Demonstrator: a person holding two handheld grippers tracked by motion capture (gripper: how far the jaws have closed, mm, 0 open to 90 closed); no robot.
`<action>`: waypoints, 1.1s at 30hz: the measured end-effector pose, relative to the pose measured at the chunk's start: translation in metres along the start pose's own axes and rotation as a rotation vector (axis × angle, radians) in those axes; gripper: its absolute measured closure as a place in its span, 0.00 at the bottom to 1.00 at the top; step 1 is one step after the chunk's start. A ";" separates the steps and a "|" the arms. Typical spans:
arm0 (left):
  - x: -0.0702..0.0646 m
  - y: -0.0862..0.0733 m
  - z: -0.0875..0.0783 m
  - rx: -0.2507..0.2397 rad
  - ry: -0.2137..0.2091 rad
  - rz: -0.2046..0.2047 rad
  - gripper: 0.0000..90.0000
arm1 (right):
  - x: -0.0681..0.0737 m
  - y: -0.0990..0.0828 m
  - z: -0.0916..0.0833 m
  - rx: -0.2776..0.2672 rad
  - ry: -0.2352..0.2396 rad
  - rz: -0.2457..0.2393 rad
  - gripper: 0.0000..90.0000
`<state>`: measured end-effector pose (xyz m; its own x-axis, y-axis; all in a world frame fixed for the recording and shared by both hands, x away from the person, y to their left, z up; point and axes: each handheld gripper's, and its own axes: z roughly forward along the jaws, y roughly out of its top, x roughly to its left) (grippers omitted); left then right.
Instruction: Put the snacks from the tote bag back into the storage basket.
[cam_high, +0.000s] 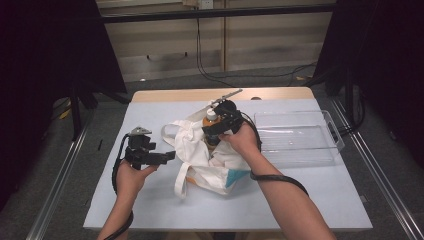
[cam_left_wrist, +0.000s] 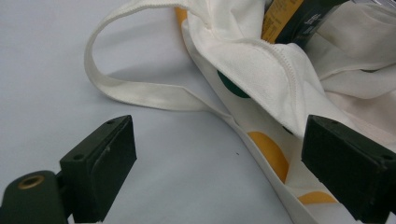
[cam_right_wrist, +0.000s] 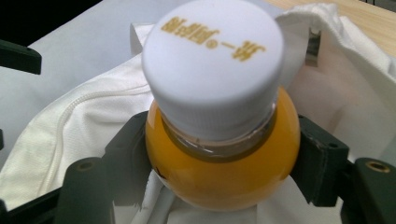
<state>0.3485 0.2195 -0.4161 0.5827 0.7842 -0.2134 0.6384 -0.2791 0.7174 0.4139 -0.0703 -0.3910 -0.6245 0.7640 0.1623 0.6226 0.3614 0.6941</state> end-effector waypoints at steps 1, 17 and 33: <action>0.000 0.000 0.000 0.000 0.000 -0.001 0.11 | -0.001 0.001 -0.001 0.003 0.007 0.003 0.34; 0.001 -0.001 -0.002 0.005 0.004 0.010 0.12 | 0.000 0.015 -0.023 0.049 0.029 0.001 0.34; -0.001 -0.001 0.000 0.001 0.000 0.004 0.12 | 0.001 0.033 -0.048 0.073 0.051 0.026 0.34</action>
<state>0.3475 0.2194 -0.4164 0.5850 0.7833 -0.2102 0.6365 -0.2828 0.7176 0.4115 -0.0832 -0.3344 -0.6301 0.7457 0.2165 0.6702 0.3815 0.6366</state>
